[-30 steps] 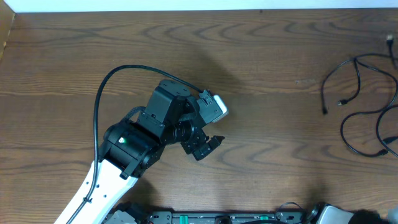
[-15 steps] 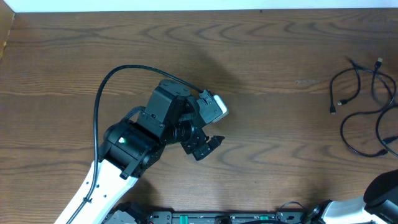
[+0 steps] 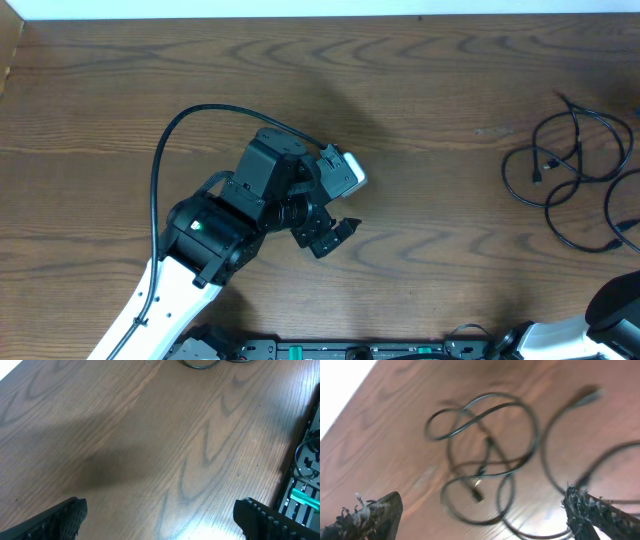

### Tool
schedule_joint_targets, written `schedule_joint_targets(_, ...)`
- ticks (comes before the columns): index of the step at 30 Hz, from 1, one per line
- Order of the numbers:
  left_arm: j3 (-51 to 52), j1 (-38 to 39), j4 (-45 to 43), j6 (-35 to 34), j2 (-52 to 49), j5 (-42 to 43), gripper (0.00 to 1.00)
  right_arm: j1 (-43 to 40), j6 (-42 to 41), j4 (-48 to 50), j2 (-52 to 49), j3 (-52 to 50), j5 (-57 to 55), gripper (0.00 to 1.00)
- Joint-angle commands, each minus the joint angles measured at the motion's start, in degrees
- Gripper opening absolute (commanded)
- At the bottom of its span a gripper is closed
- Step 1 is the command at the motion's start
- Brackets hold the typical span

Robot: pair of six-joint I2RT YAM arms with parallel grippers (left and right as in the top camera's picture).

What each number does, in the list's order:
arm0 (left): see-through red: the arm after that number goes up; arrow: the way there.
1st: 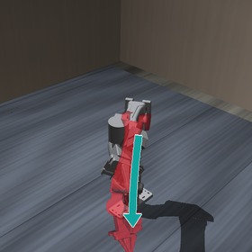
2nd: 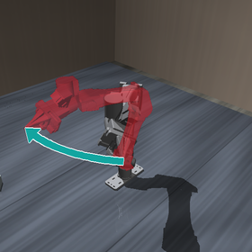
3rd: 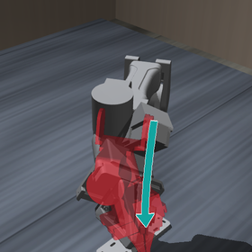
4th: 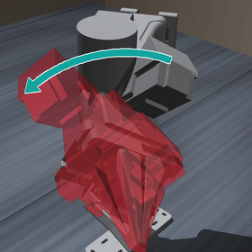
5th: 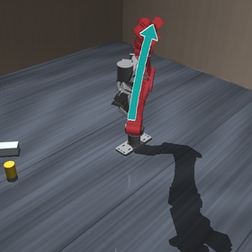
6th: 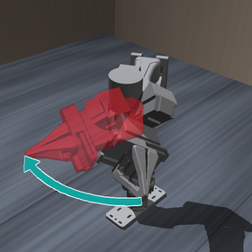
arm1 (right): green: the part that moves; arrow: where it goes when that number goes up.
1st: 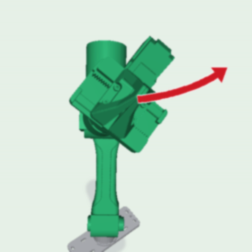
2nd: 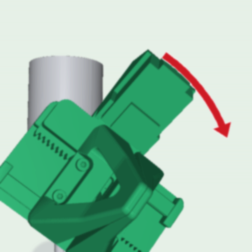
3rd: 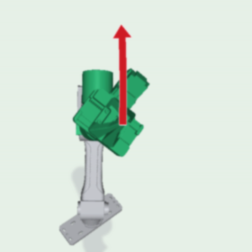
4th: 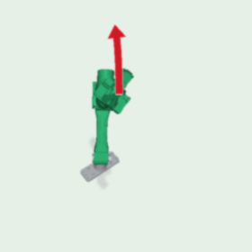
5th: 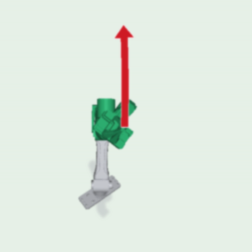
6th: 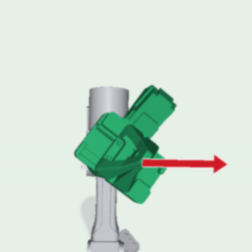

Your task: Untangle cables

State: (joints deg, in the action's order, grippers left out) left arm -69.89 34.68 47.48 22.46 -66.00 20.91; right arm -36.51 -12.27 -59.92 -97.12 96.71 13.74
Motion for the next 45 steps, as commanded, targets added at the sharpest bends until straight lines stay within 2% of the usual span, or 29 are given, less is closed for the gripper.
schedule_joint_targets(1, -0.50, 0.13, -0.02, -0.52, 0.09, 0.52, 0.98, 1.84, 6.69, -1.18, 0.04, 0.35, 11.43, 0.99)
schedule_joint_targets(14, -0.50, 0.13, -0.04, -0.52, 0.09, 0.52, 0.98, 15.39, 17.68, -6.01, 0.04, 0.35, 11.87, 0.99)
schedule_joint_targets(25, -0.50, 0.13, -0.02, -0.52, 0.09, 0.50, 0.98, 29.29, 17.59, -9.86, 0.04, 0.35, 11.98, 0.99)
schedule_joint_targets(29, -0.50, 0.13, -0.04, -0.52, 0.09, 0.52, 0.98, 36.22, 13.31, -13.60, 0.04, 0.35, 11.96, 0.99)
schedule_joint_targets(35, -0.50, 0.13, -0.04, -0.52, 0.09, 0.52, 0.98, 43.58, 12.55, -15.52, 0.04, 0.35, 11.91, 0.99)
schedule_joint_targets(45, -0.50, 0.13, -0.02, -0.52, 0.09, 0.52, 0.98, 46.69, 12.74, -15.15, 0.04, 0.35, 8.52, 0.99)
